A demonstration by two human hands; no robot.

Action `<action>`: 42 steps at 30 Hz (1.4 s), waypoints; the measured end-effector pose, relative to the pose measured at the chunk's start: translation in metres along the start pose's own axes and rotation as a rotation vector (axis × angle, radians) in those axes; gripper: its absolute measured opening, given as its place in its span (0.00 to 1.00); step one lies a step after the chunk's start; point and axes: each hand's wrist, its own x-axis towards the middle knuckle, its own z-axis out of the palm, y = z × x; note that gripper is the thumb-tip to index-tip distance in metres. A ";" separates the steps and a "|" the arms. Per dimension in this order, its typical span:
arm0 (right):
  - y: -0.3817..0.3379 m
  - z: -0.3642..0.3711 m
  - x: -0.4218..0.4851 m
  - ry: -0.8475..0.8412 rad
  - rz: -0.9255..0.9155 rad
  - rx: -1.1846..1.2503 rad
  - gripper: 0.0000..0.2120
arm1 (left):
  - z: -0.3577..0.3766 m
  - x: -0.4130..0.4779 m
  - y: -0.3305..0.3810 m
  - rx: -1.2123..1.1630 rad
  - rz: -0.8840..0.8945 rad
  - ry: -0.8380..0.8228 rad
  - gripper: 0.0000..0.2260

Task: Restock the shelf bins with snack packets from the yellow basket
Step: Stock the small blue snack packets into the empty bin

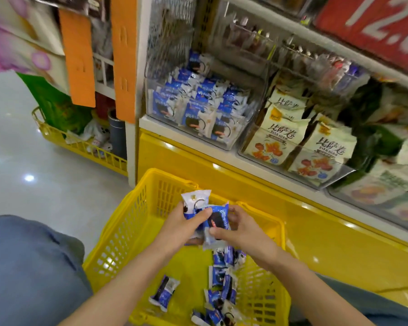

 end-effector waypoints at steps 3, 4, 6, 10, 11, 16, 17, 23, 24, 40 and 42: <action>-0.021 0.001 0.000 0.091 -0.047 0.009 0.16 | -0.008 0.000 0.022 -0.036 0.093 0.002 0.11; -0.028 0.002 0.001 0.109 -0.077 0.004 0.15 | -0.011 0.001 0.029 -0.034 0.114 0.007 0.11; -0.044 0.002 0.003 0.144 -0.151 -0.010 0.13 | -0.018 0.005 0.042 -0.028 0.149 0.031 0.11; -0.080 -0.009 0.014 0.175 -0.233 -0.081 0.09 | -0.037 0.022 0.071 0.026 0.170 0.125 0.11; -0.091 -0.014 0.019 0.182 -0.251 -0.091 0.08 | -0.043 0.028 0.079 0.049 0.163 0.143 0.09; -0.156 -0.038 0.067 0.352 -0.319 -0.172 0.18 | -0.070 0.056 0.112 0.202 0.278 0.170 0.09; -0.167 -0.043 0.082 0.403 -0.327 -0.212 0.19 | -0.074 0.060 0.117 0.239 0.311 0.178 0.10; -0.216 -0.070 0.184 0.622 -0.283 -0.411 0.26 | -0.089 0.084 0.133 0.287 0.390 0.246 0.16; -0.220 -0.076 0.199 0.637 -0.268 -0.456 0.27 | -0.091 0.087 0.135 0.280 0.407 0.245 0.16; -0.237 -0.097 0.325 0.711 -0.296 -0.811 0.20 | -0.106 0.126 0.142 0.090 0.474 0.099 0.12; -0.236 -0.099 0.328 0.749 -0.300 -0.885 0.16 | -0.108 0.128 0.142 0.082 0.472 0.100 0.12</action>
